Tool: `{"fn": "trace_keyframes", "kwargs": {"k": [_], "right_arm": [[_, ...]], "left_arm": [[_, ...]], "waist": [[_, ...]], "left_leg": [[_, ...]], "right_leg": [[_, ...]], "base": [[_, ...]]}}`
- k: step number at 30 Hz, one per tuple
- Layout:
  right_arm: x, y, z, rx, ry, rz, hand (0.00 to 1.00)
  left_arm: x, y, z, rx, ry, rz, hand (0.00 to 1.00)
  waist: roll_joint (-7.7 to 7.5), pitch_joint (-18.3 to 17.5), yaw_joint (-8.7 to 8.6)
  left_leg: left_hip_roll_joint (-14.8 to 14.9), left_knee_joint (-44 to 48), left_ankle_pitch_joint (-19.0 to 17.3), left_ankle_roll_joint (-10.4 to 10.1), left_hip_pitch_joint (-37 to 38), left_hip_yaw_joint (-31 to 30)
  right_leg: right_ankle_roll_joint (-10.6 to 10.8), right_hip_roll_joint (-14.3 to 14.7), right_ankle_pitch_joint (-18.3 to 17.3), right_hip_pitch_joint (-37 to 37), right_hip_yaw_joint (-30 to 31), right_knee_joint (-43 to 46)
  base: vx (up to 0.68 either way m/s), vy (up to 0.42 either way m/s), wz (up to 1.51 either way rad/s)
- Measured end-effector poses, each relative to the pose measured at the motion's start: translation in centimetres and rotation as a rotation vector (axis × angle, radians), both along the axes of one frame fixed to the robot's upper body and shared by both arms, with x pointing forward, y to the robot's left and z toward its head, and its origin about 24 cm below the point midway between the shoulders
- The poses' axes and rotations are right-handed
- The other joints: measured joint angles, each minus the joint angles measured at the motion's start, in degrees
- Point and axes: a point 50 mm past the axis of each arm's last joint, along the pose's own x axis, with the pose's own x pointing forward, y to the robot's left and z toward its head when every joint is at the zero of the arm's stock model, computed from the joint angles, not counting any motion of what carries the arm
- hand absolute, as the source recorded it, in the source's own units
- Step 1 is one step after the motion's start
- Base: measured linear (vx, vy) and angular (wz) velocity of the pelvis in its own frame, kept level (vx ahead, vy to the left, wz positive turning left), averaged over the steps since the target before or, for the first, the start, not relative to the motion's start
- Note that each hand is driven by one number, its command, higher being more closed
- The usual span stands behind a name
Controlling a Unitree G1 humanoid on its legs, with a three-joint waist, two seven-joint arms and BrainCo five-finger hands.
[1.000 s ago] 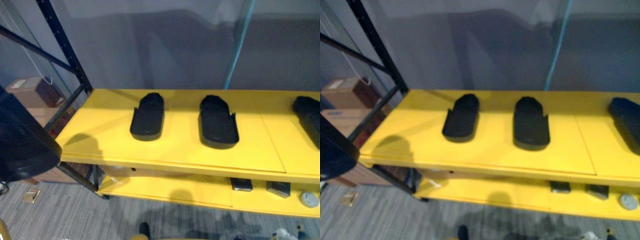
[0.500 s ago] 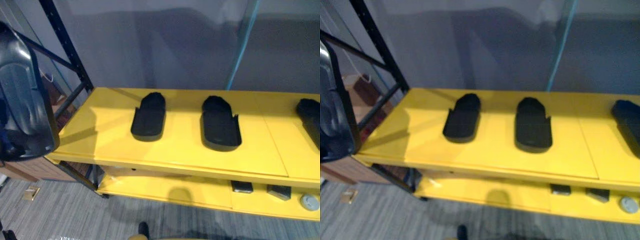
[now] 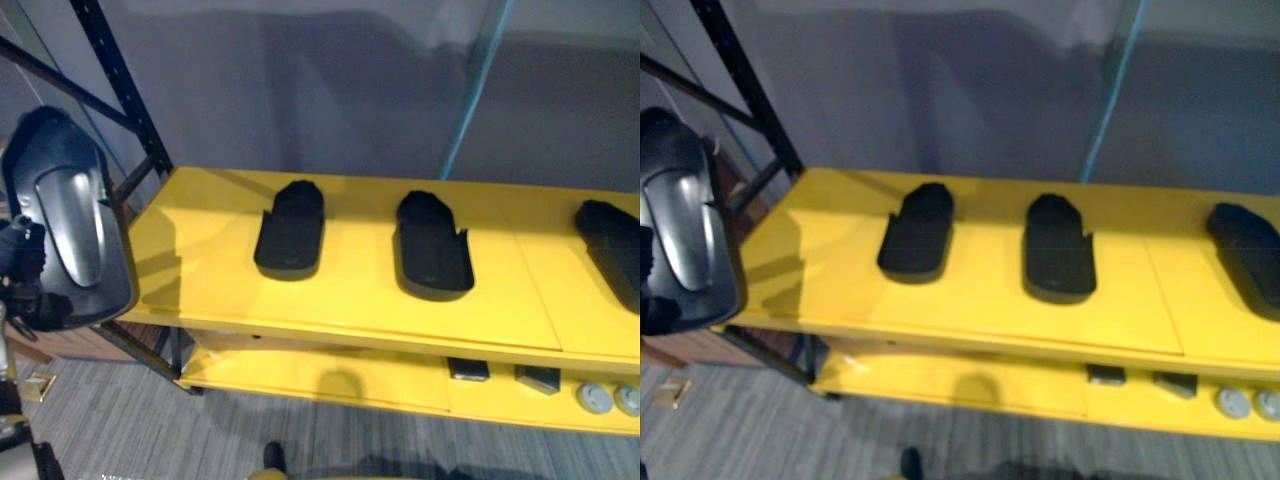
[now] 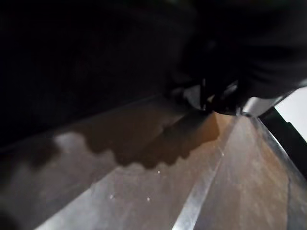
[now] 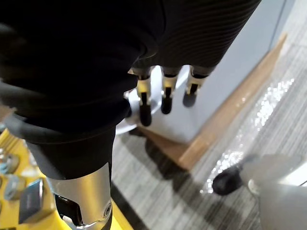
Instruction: Walk over and take plastic housings, then place them on the shelf
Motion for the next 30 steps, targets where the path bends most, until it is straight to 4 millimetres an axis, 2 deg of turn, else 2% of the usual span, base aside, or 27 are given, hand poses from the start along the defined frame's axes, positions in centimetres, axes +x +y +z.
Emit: {"fn": "trace_keyframes", "kwargs": {"k": [6, 7, 10, 15, 16, 18, 22, 30], "right_arm": [[0.4, 0.1, 0.0, 0.005, -0.002, 0.032, 0.00], [1.1, -1.8, 0.7, -0.039, -0.017, 0.092, 0.00], [1.1, -2.0, 0.8, -0.045, -0.017, 0.094, 0.00], [2.0, -3.1, 1.4, -0.080, -0.053, 0.131, 0.00], [2.2, -3.5, 1.6, -0.095, -0.058, 0.148, 0.00], [2.3, -4.4, 2.0, -0.120, -0.055, 0.178, 0.00], [2.7, -5.5, 2.7, -0.164, -0.079, 0.195, 0.00], [2.9, -5.7, 2.9, -0.174, -0.088, 0.210, 0.00]], "left_arm": [[0.2, -0.6, -1.8, 0.002, 0.028, 0.073, 1.00], [2.1, -1.8, -0.6, 0.041, -0.025, 0.105, 1.00], [2.3, -1.8, -0.3, 0.041, -0.037, 0.107, 1.00], [2.3, -1.8, -0.4, 0.048, -0.055, 0.138, 1.00], [2.3, -1.8, -0.2, 0.049, -0.068, 0.157, 0.00], [2.6, -1.8, 0.4, 0.041, -0.088, 0.170, 0.00], [3.0, -2.0, 0.9, 0.027, -0.096, 0.171, 0.00], [3.4, -1.9, 1.2, 0.033, -0.097, 0.185, 0.00]], "waist": [[-0.25, 1.5, -0.47], [-2.17, 4.1, -0.36], [-2.19, 4.1, -0.38], [-1.40, 5.2, -0.31], [-1.39, 5.2, -0.11], [-1.36, 6.4, -0.37], [-1.45, 6.6, -0.72], [-1.45, 6.6, -1.55]], "left_leg": [[0.5, 0.0, -0.1, -0.1, -0.1, 0.4], [1.8, 0.0, 0.8, -0.3, -2.0, 5.1], [1.8, 0.0, 0.9, -0.2, -1.9, 5.0], [2.2, 0.0, 0.3, -0.2, -3.1, 5.7], [2.3, 0.0, 0.3, -0.2, -4.1, 6.6], [2.4, 0.0, 0.3, -0.2, -4.9, 6.8], [2.7, 0.0, 0.5, -0.3, -4.8, 8.0], [2.6, 0.1, 1.1, -0.3, -4.6, 8.1]], "right_leg": [[-0.2, 0.3, -0.1, -0.6, 0.7, 0.6], [-0.9, 0.4, 0.0, -4.1, 2.7, 1.9], [-0.9, 0.5, 0.0, -4.2, 3.3, 2.5], [-0.9, 0.5, 0.0, -6.8, 5.3, 4.3], [-0.9, 0.5, 0.0, -8.4, 5.9, 4.3], [-0.9, 0.6, 0.0, -9.1, 6.0, 4.0], [-0.9, 0.8, 0.0, -9.4, 7.0, 3.9], [-0.9, 0.6, 0.0, -9.9, 7.5, 4.7]], "base": [[0.00, -0.005, -0.05], [0.05, -0.019, -0.18], [0.05, -0.002, -0.01], [-0.03, 0.014, -0.08], [-0.05, 0.014, -0.16], [-0.04, -0.002, -0.06], [-0.01, -0.008, -0.11], [0.03, 0.004, -0.01]]}}
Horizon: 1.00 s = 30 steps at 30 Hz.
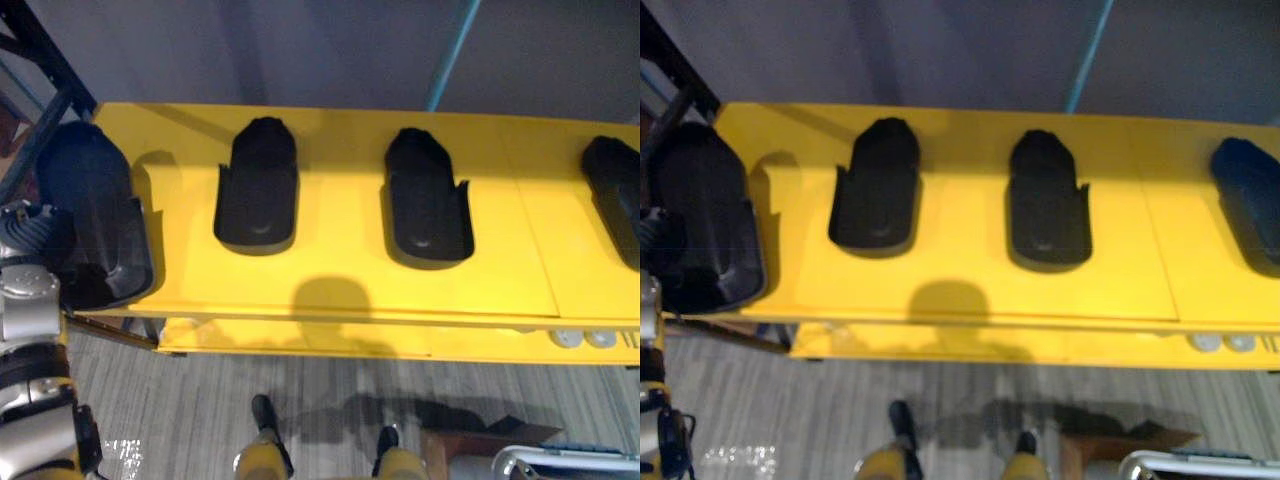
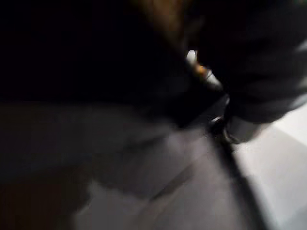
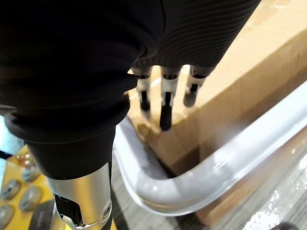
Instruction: Walk over and take plastic housings, then place them on the shelf
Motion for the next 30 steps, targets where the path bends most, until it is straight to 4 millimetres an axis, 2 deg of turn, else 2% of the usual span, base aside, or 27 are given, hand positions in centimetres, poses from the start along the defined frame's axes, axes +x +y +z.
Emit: {"fn": "trace_keyframes", "kwargs": {"k": [7, 12, 15, 18, 22, 24, 26, 27, 28, 29, 30], "right_arm": [[0.3, -0.4, 0.2, -0.008, -0.011, 0.011, 0.00], [0.4, -0.4, 0.3, -0.024, -0.010, 0.026, 0.00], [0.3, -0.3, 0.3, -0.034, -0.018, 0.027, 0.00], [0.0, 0.3, 0.0, -0.037, -0.012, 0.018, 0.00], [0.0, 1.1, -0.1, -0.052, -0.007, 0.022, 0.00], [0.0, 1.0, 0.0, -0.064, -0.009, 0.021, 0.00], [-1.4, 1.0, -0.1, -0.086, 0.037, -0.008, 0.00], [-1.5, 1.0, -0.1, -0.088, 0.040, -0.010, 0.00], [-2.0, 1.0, -0.1, -0.089, 0.052, -0.014, 0.00], [-2.8, 1.2, -0.2, -0.094, 0.075, -0.028, 0.00], [-3.1, 1.3, -0.3, -0.092, 0.083, -0.032, 0.00]], "left_arm": [[-0.3, 0.2, 0.5, 0.060, -0.054, 0.101, 0.00], [-0.2, 0.2, 1.6, 0.083, -0.134, 0.165, 0.00], [-0.2, -0.2, 3.0, 0.123, -0.248, 0.180, 0.00], [-0.3, -1.2, 5.2, 0.169, -0.397, 0.140, 0.00], [-1.1, -4.0, 9.0, 0.246, -0.635, 0.018, 0.00], [-2.0, -4.8, 8.8, 0.258, -0.675, -0.045, 0.00], [-3.1, -6.0, 7.1, 0.178, -0.704, -0.156, 0.00], [-3.4, -6.3, 6.5, 0.143, -0.711, -0.185, 1.00], [-3.8, -6.6, 5.7, 0.109, -0.714, -0.208, 1.00], [-4.5, -7.5, 3.8, 0.023, -0.703, -0.270, 1.00], [-4.7, -7.9, 2.9, -0.019, -0.690, -0.297, 1.00]], "waist": [[0.03, 0.0, 0.05], [0.24, 0.1, -0.10], [0.40, 0.1, -0.14], [0.71, 0.1, -0.11], [1.48, -0.3, 0.07], [2.10, -1.2, 0.14], [3.19, -3.0, 0.62], [3.38, -3.3, 0.70], [3.49, -4.1, 0.97], [3.57, -5.4, 1.88], [3.59, -5.6, 1.87]], "left_leg": [[0.0, 0.0, -0.7, 0.0, 0.6, 0.2], [0.1, 0.0, -0.7, 0.0, 0.7, 0.3], [0.0, 0.0, -0.6, 0.0, 1.0, 0.2], [0.0, -0.1, -0.8, -0.1, 2.7, -0.1], [-0.3, -0.1, -0.8, -0.1, 3.9, -1.7], [-0.4, -0.1, -0.9, -0.2, 4.9, -2.0], [-0.7, -0.1, -0.9, -0.4, 5.5, -3.3], [-0.8, -0.1, -1.0, -0.4, 5.8, -3.6], [-0.8, -0.1, -1.0, -0.5, 5.7, -3.7], [-0.8, 0.0, -0.9, -0.6, 5.7, -4.3], [-0.8, 0.0, -0.8, -0.6, 5.8, -4.9]], "right_leg": [[0.0, 0.0, 0.0, 0.0, 1.2, 0.7], [0.0, 0.0, 0.0, 0.1, 1.3, 0.6], [0.0, 0.0, 0.0, 0.5, 1.2, 0.5], [0.0, 0.0, 0.0, 2.7, 0.9, 0.2], [0.0, -0.1, 0.0, 6.0, -1.1, -1.6], [0.0, -0.1, 0.0, 7.5, -1.9, -2.0], [0.0, -0.2, 0.0, 9.5, -3.2, -3.0], [0.0, -0.1, 0.0, 10.1, -3.7, -3.3], [0.0, -0.1, -0.1, 10.1, -3.8, -3.4], [-0.1, 0.0, -0.2, 10.4, -4.0, -3.6], [-0.2, 0.1, -0.2, 11.0, -4.6, -3.9]], "base": [[0.00, 0.003, -0.01], [0.00, 0.000, 0.00], [0.00, 0.001, 0.01], [0.01, 0.000, 0.07], [0.02, -0.013, 0.17], [0.04, -0.014, 0.14], [0.05, -0.017, 0.26], [0.03, -0.016, 0.22], [0.01, -0.022, 0.08], [0.01, -0.024, 0.10], [-0.01, -0.031, 0.27]]}}
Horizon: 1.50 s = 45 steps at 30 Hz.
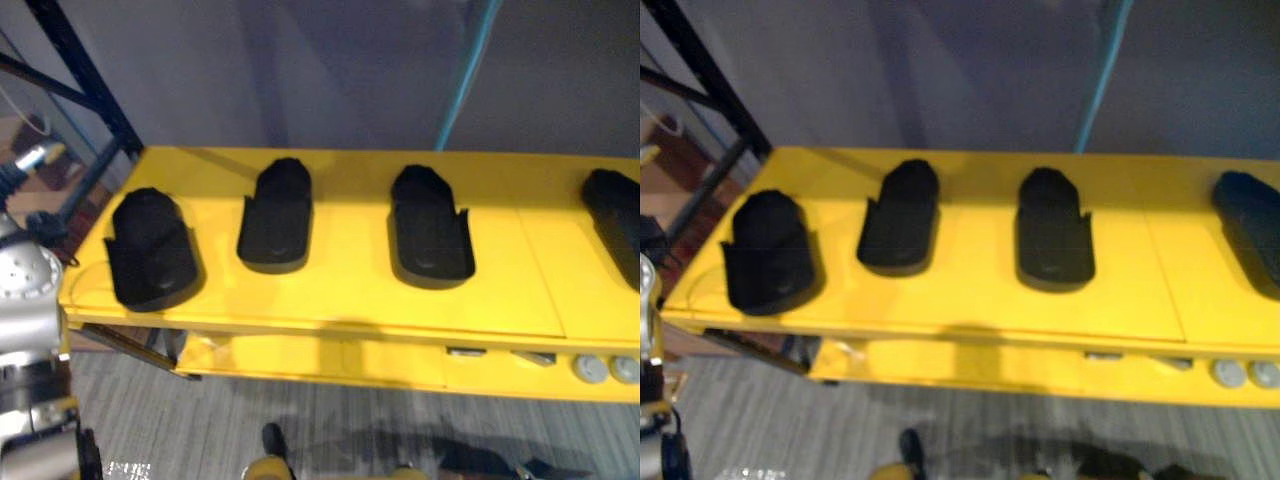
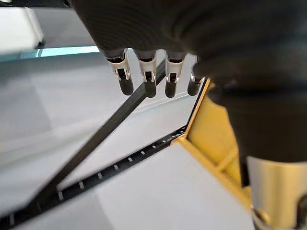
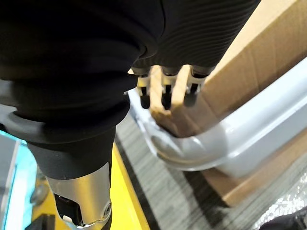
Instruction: Walk over and take plastic housings, then place them on the shelf
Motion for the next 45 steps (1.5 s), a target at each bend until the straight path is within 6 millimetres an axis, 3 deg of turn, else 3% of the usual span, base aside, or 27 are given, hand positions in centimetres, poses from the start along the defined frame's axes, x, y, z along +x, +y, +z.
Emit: {"fn": "trace_keyframes", "kwargs": {"k": [4, 7, 12, 19, 31, 45], "right_arm": [[-1.1, 1.0, -0.6, 0.014, 0.051, -0.037, 0.00], [-2.3, 1.9, -1.3, 0.056, 0.107, -0.064, 0.00], [-2.8, 2.0, -1.6, 0.075, 0.153, -0.078, 0.00], [-2.7, 2.0, -1.7, 0.092, 0.155, -0.079, 0.00], [-2.6, 2.0, -1.6, 0.090, 0.138, -0.091, 0.00], [-1.9, 2.1, -1.5, 0.075, 0.105, -0.057, 0.00]], "left_arm": [[-2.0, -1.8, -6.1, -0.192, 0.137, -0.142, 1.00], [-4.0, -4.7, -10.5, -0.314, 0.243, -0.221, 1.00], [-4.4, -8.3, -11.8, -0.341, 0.276, -0.355, 1.00], [-4.7, -8.2, -13.7, -0.365, 0.358, -0.324, 1.00], [-4.3, -6.6, -16.5, -0.439, 0.456, -0.189, 1.00], [-4.0, -3.5, -17.3, -0.450, 0.499, -0.044, 1.00]], "waist": [[-0.74, -0.5, 0.53], [-1.29, -1.0, 1.58], [-1.18, -1.1, 2.17], [-1.70, -1.6, 1.42], [-1.70, -1.6, -0.13], [-2.31, -2.1, -0.85]], "left_leg": [[-0.7, 0.0, 0.7, -0.4, -0.1, -3.0], [-1.0, 0.0, 0.8, -0.6, -0.5, -6.7], [-1.3, 0.0, 1.7, -0.5, -3.1, -10.0], [-1.9, 0.0, 2.5, 0.1, -2.9, -11.5], [-1.3, 0.0, 2.0, -0.1, -1.6, -10.8], [-0.3, 0.0, 0.5, -1.0, 1.7, -6.4]], "right_leg": [[0.1, 0.0, -2.2, 2.0, -2.4, -0.6], [0.3, 0.4, -4.3, 2.8, -4.1, 0.4], [-0.4, 1.1, -3.9, 2.8, -6.9, -0.9], [-0.3, 1.1, -3.9, 3.3, -7.1, -0.8], [0.1, 1.6, -4.2, 4.5, -6.6, -1.5], [0.1, 1.6, -4.2, 5.0, -3.0, -2.1]], "base": [[-0.07, -0.021, 0.33], [-0.09, -0.014, 0.40], [-0.05, 0.003, 0.34], [0.01, -0.013, 0.02], [0.01, -0.024, -0.02], [0.03, -0.015, -0.15]]}}
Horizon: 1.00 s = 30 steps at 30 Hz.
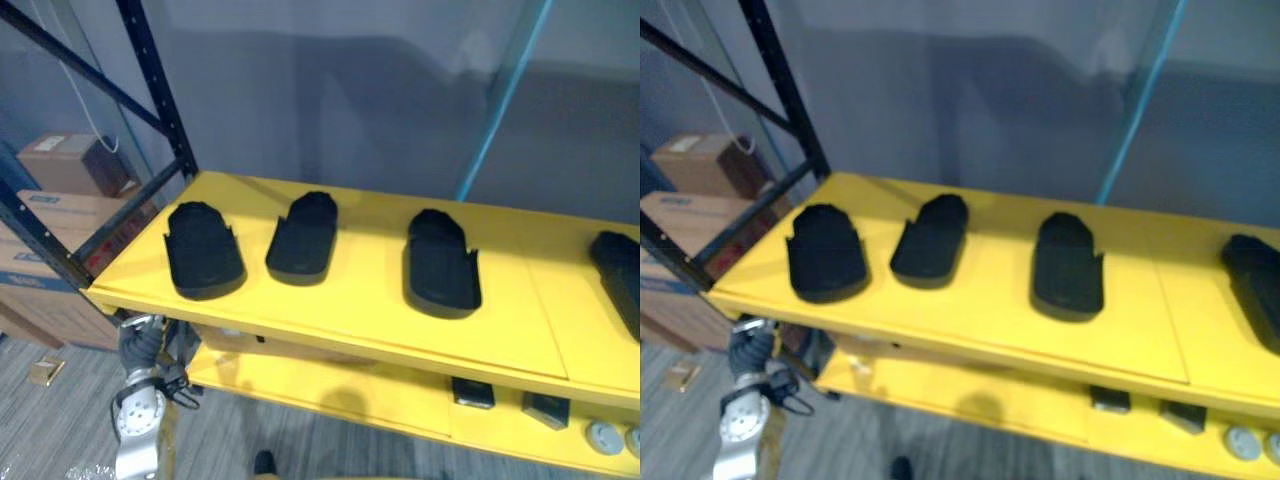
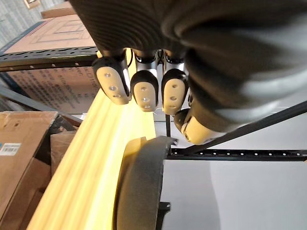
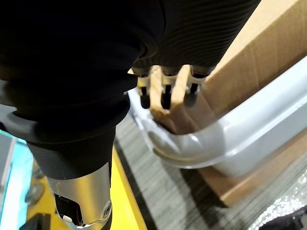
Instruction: Walk over and take plastic housings, then place them on the shelf
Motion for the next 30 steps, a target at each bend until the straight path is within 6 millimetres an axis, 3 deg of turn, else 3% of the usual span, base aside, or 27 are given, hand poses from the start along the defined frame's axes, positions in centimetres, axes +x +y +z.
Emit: {"fn": "trace_keyframes", "kwargs": {"k": [15, 30], "right_arm": [[0.7, 0.0, 0.1, -0.007, -0.020, 0.058, 0.00], [1.2, -0.1, 0.3, -0.012, -0.042, 0.088, 0.00]], "left_arm": [[1.4, 2.1, 0.6, 0.034, 0.042, 0.009, 1.00], [1.5, 4.2, -1.3, 0.015, 0.201, 0.050, 1.00]], "waist": [[-0.05, 0.0, -0.79], [-0.16, 0.1, -1.44]], "left_leg": [[0.6, 0.0, -1.0, -0.7, 2.1, 3.0], [0.9, 0.0, -2.0, -1.2, 3.3, 5.0]], "right_leg": [[-0.1, 0.0, 0.0, 0.1, 2.7, 0.0], [-0.2, -0.1, -0.1, -0.1, 4.6, -0.4]], "base": [[0.01, -0.006, -0.10], [0.02, -0.002, -0.06]]}}
